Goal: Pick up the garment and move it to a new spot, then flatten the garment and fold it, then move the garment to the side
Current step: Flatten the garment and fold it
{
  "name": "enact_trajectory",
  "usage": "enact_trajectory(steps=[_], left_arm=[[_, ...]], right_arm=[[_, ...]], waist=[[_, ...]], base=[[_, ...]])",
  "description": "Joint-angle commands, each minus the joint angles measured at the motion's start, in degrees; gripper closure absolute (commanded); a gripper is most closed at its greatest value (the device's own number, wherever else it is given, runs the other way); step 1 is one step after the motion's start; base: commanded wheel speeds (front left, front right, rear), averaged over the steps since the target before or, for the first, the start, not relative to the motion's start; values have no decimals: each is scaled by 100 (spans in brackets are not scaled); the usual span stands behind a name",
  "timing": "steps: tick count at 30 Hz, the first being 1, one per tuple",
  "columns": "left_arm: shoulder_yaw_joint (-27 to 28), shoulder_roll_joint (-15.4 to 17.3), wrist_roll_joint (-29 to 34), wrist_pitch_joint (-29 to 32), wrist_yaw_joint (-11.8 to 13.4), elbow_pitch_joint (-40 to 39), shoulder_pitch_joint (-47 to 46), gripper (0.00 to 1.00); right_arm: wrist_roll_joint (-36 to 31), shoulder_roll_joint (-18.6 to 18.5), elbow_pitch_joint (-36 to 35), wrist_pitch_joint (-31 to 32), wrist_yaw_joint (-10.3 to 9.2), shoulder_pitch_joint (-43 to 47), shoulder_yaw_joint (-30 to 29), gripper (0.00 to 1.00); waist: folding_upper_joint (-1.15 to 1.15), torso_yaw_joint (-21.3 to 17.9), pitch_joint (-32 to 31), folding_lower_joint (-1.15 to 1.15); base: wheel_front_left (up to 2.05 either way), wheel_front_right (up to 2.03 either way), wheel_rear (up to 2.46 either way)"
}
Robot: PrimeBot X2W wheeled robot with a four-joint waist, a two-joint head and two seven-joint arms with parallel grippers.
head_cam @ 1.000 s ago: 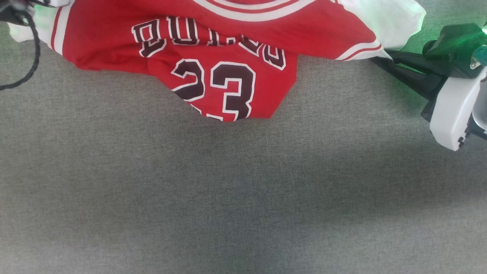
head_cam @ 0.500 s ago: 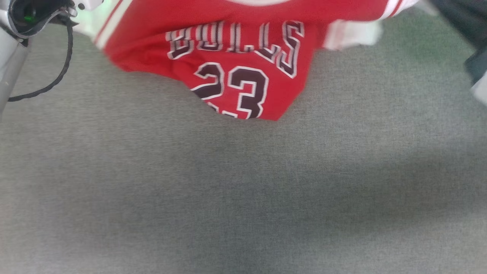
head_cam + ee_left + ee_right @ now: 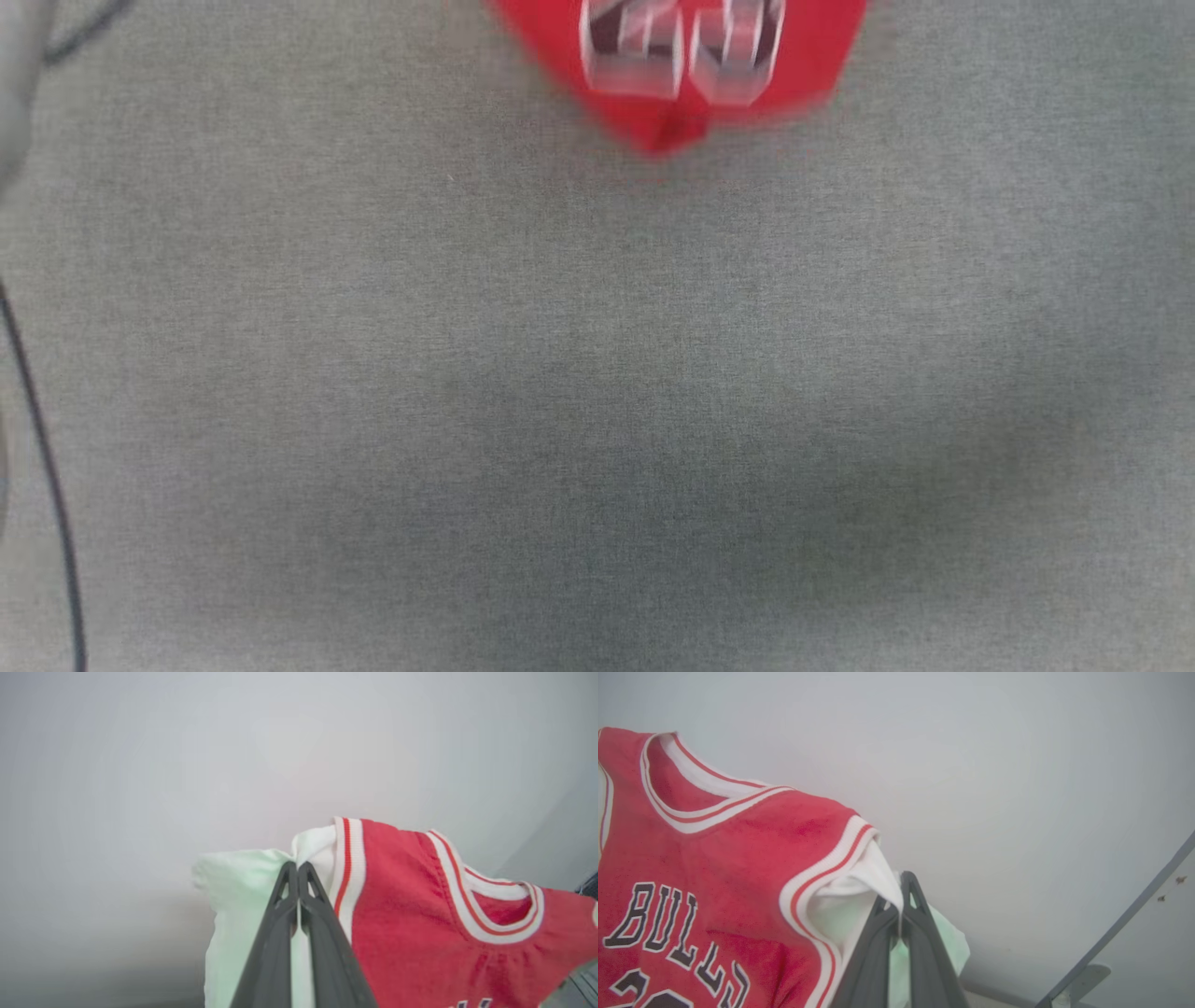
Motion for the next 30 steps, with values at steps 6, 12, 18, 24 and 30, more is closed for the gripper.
enact_trajectory(steps=[6,12,18,24,30], left_arm=[[403,-429,-9,-963,-66,539,-964,100],[343,-532,-69,-917,-280,832,-734,100],[227,-313,-509,-551,-335,186,467,100],[-19,343,-1189,-282,-338,-1411,2723,100],[-385,938,-1544,-390,-339,-2847,4672,100]], right_arm=[[-441,481,1281,-760,-8,-1230,-416,100],[-439,544,1656,-857,-8,-1208,-160,100],[-146,81,1072,-714,-8,-134,524,100],[525,-570,173,-506,-8,1609,1048,100],[1116,-1204,-636,-385,-9,3071,1186,100]], waist=[[0,16,-243,0],[0,27,-493,0],[0,66,-640,0],[0,99,-941,0],[0,144,-1205,0]], base=[[0,0,0],[0,0,0],[0,0,0],[0,0,0],[0,0,0]])
